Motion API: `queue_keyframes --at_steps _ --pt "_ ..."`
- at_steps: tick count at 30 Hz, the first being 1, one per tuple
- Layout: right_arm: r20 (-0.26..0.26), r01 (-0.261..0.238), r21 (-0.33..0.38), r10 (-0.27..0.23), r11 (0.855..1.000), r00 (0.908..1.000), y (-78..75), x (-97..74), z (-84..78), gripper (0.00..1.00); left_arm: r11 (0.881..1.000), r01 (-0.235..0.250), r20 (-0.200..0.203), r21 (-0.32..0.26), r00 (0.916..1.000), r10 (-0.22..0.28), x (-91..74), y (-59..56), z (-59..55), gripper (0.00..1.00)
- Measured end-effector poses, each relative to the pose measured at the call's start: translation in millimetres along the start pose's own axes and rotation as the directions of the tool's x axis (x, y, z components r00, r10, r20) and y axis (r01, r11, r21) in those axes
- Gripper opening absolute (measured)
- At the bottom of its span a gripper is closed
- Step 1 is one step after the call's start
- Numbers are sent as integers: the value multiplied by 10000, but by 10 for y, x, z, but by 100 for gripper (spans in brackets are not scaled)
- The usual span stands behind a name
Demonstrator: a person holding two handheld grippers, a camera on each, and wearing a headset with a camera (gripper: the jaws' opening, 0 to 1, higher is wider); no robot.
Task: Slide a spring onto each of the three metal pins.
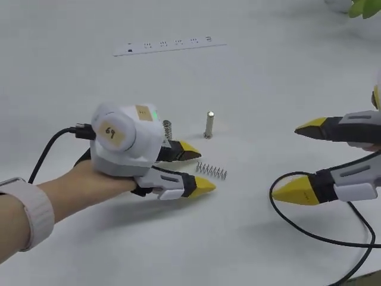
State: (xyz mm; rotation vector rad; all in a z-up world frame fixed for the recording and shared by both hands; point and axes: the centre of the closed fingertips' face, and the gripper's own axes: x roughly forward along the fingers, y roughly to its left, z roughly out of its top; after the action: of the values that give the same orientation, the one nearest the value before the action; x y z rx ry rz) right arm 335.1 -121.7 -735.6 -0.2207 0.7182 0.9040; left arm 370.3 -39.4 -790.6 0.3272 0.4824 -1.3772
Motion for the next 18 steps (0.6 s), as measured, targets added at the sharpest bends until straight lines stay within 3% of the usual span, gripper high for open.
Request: queue_keyframes --at_steps 18 --pt "79 4 162 -5 9999 10000 22 -1 -31 80 9999 87 -332 108 9994 -83 -4 -2 -55 20"
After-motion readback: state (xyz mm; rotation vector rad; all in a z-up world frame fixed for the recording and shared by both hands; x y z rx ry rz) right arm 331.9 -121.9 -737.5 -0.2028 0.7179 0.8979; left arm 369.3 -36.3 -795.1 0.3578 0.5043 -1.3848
